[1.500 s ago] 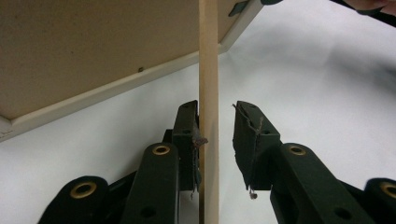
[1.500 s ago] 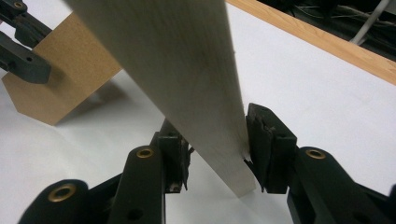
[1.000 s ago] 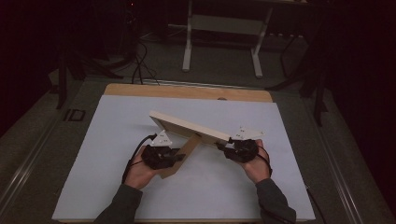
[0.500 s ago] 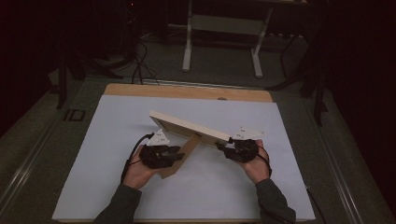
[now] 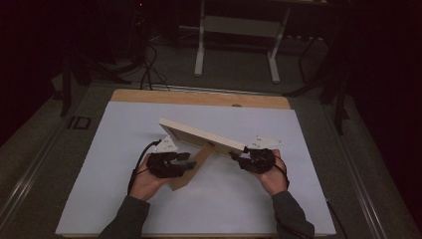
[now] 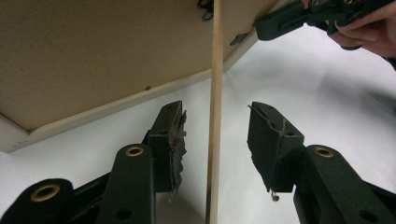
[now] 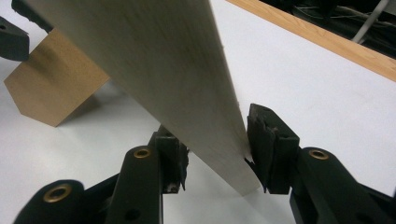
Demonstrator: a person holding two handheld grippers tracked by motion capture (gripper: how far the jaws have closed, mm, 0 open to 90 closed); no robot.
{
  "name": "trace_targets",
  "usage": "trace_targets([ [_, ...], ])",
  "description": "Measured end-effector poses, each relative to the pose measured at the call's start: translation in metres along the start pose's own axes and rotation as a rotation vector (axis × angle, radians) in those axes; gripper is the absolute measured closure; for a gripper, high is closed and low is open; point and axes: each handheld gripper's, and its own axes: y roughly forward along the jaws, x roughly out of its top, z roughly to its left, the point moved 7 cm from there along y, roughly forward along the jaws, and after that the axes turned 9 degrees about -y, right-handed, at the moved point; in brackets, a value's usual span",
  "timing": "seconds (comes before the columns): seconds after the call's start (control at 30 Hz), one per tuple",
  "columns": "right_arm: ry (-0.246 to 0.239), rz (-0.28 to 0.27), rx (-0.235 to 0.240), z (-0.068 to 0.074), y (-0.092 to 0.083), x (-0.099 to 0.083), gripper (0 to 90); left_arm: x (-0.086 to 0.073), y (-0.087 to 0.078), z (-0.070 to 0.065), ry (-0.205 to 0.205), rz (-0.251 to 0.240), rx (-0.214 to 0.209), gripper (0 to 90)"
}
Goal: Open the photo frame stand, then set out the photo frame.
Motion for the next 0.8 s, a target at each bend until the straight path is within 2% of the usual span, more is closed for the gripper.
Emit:
trace_targets([
  [0.13,-0.002,0.001,-0.007,0.000,0.000,0.000,58.6,0.003,-0.006,0.003,-0.001,-0.024,0.028,53.5],
  [0.33,-0.001,0.002,-0.007,0.000,0.000,0.000,58.4,0.008,-0.015,0.010,-0.027,-0.070,0.051,53.5],
  [0.43,-0.001,0.006,-0.003,0.000,0.000,-0.001,58.1,0.009,-0.018,0.015,-0.028,-0.079,0.094,54.1],
  [0.53,-0.003,0.008,-0.004,0.000,0.000,-0.001,57.3,0.011,-0.021,0.019,-0.044,-0.109,0.111,54.2],
  [0.7,0.005,0.007,0.001,-0.001,0.000,-0.001,54.2,0.012,-0.026,0.023,-0.056,-0.127,0.126,50.9],
  [0.8,0.009,0.004,0.000,-0.001,-0.001,-0.001,52.8,0.013,-0.027,0.025,-0.050,-0.137,0.130,51.0],
])
